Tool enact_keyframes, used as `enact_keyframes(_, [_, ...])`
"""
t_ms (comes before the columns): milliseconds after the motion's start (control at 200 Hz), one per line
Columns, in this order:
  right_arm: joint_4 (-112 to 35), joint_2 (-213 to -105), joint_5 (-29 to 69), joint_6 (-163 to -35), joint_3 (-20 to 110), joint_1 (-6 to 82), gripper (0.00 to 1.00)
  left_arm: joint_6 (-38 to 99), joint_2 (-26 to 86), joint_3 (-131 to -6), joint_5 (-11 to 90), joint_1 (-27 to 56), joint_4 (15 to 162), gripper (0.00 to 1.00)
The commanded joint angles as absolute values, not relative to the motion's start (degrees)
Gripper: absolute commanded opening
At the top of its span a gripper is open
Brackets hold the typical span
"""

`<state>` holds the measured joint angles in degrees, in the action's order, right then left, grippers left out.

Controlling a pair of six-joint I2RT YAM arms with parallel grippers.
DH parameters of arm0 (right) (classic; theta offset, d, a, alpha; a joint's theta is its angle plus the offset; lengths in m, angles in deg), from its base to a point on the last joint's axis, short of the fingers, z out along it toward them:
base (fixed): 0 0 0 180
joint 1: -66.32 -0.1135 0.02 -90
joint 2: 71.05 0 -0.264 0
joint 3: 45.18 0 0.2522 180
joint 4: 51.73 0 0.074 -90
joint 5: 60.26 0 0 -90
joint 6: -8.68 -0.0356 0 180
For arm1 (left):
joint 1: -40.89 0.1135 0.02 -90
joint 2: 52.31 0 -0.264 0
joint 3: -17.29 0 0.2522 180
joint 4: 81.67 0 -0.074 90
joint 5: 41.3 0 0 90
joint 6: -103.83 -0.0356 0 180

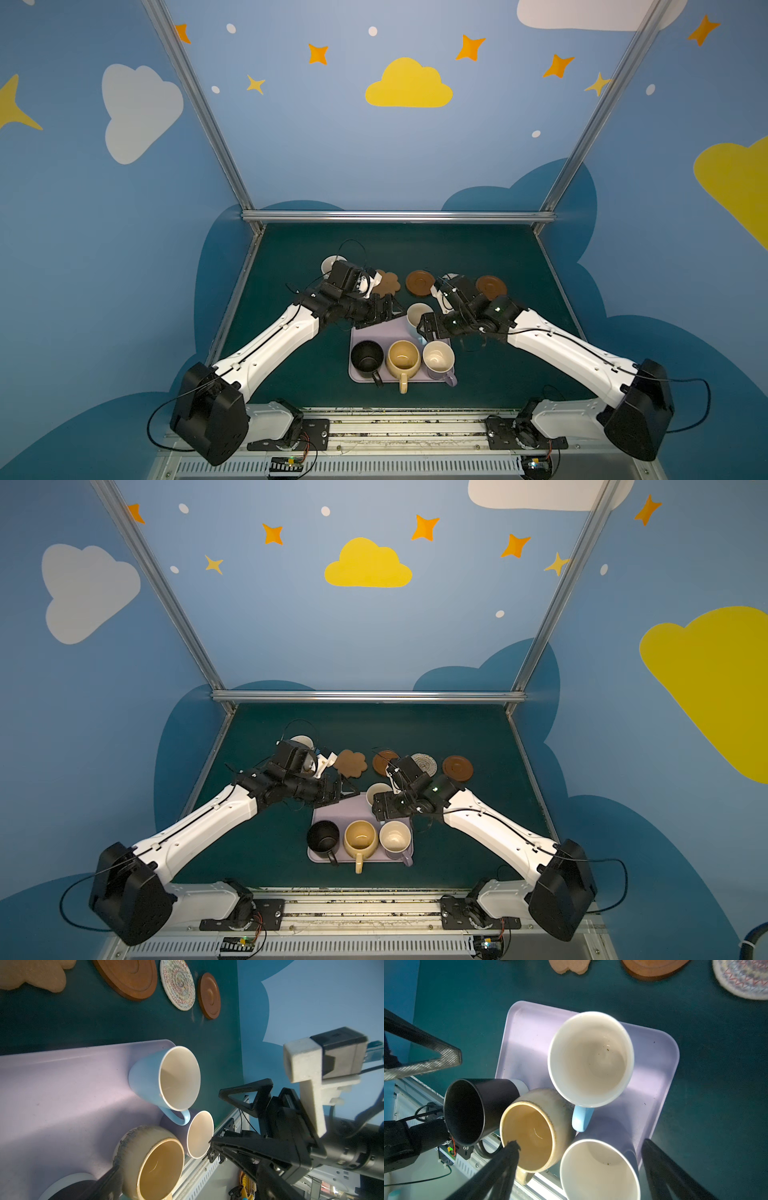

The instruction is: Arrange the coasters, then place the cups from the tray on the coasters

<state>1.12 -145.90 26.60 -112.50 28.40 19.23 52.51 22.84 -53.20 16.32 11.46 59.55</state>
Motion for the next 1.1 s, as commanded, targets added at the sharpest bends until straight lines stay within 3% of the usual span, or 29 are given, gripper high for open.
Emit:
enact_keyframes(0, [0.89,-147.19,29.22,-115.02,27.32,18.53,0.92,54.37,22.07,-51.85,15.8,11.03,61.97,1.0])
enact_keyframes(265, [-2.46,-149.09,27.97,-114.91,25.24,17.02,0.9,55.12,22.12,-49.71,16.71,10.83,63.32,1.0])
enact_keyframes(616, [-3.13,-151.93,33.79,-115.42,24.92,15.34,0.84,54.81,22.69,-49.17,19.56,9.91,63.86,1.0])
enact_keyframes(1096, [-4.94,-155.58,37.37,-117.15,25.54,13.21,0.58,54.66,21.54,-48.89,24.24,8.02,62.91,1.0])
